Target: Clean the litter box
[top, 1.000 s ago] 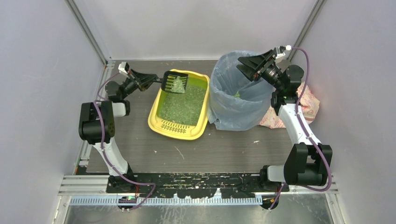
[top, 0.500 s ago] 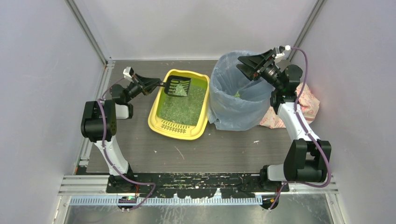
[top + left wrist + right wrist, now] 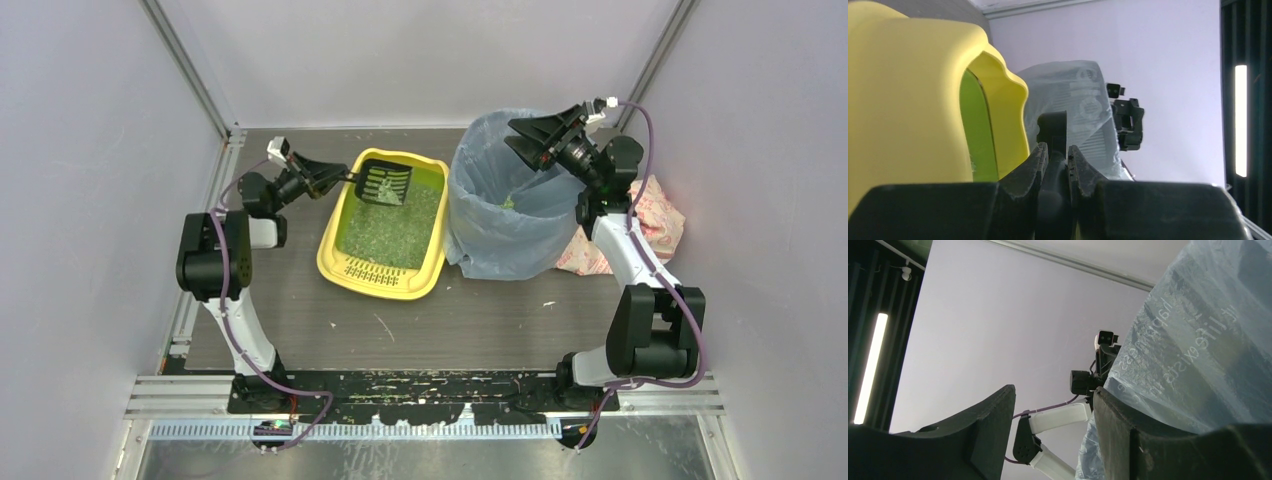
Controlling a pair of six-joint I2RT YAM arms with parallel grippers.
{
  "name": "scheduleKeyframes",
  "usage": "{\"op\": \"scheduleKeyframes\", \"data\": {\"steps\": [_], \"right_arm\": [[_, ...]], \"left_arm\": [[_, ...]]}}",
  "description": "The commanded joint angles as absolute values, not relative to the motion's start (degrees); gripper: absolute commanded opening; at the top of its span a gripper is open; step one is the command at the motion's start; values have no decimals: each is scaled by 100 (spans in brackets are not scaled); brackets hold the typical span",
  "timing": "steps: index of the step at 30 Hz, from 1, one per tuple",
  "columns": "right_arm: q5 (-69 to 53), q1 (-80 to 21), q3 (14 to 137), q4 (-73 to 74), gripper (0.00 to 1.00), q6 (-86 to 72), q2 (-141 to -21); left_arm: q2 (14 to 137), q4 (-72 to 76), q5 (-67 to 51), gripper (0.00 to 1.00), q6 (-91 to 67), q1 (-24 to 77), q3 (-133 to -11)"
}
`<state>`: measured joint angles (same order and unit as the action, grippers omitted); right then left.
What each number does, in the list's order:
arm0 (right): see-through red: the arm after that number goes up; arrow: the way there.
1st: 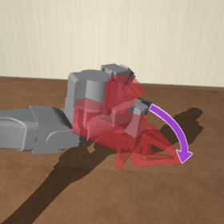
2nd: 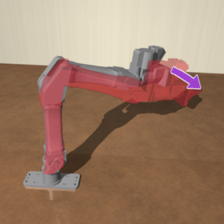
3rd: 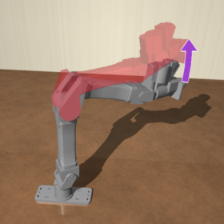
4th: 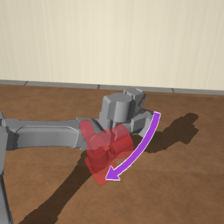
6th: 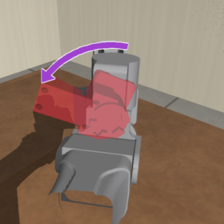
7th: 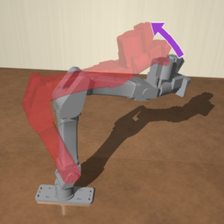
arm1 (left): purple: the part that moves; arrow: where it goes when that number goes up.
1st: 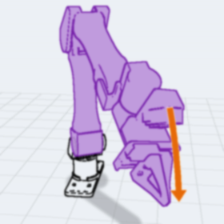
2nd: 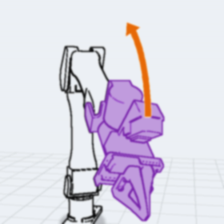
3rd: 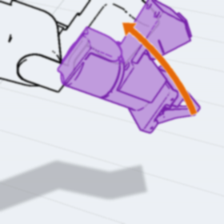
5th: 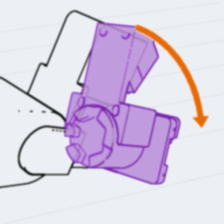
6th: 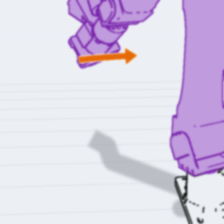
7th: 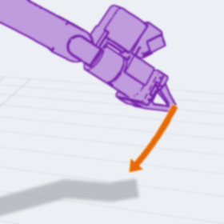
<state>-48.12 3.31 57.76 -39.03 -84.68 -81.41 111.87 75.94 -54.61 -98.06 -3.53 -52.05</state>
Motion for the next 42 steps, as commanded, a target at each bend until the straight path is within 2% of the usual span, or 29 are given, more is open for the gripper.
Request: {"op": "scheduleKeyframes", "data": {"steps": [1,8,14,19,28,32,37,40,42], "right_arm": [[-4862,300,6111,-4268,64,-8509,-8112],[-4871,301,6171,-4157,64,-8461,-8114],[-4888,299,6251,-4057,64,-8465,-8199],[-4935,299,6569,-3758,64,-8288,-8334],[-4963,246,6988,-4092,64,-8380,-8904],[-5122,237,7265,-4371,64,-8465,-9513],[-4947,244,7622,-6336,63,-10087,-10505],[-4808,246,7741,-7087,62,-10606,-10992],[-4781,238,7887,-7423,62,-10881,-11257]], "left_arm": [[10850,6478,-5459,0,-8760,-265,-5572],[9918,1863,-4494,0,-5624,-57,-6319],[9964,255,-3988,0,-4622,222,-7220],[9866,-1895,-3309,0,-2743,610,-8145],[9511,-2310,-2816,0,-2449,751,-8199],[9276,-2438,-2617,0,-2517,769,-8388],[8752,-2987,-1949,0,-2413,846,-8140],[8529,-3194,-1031,0,-2029,1102,-8001],[8443,-2972,-861,0,-2052,1133,-7902]]}}
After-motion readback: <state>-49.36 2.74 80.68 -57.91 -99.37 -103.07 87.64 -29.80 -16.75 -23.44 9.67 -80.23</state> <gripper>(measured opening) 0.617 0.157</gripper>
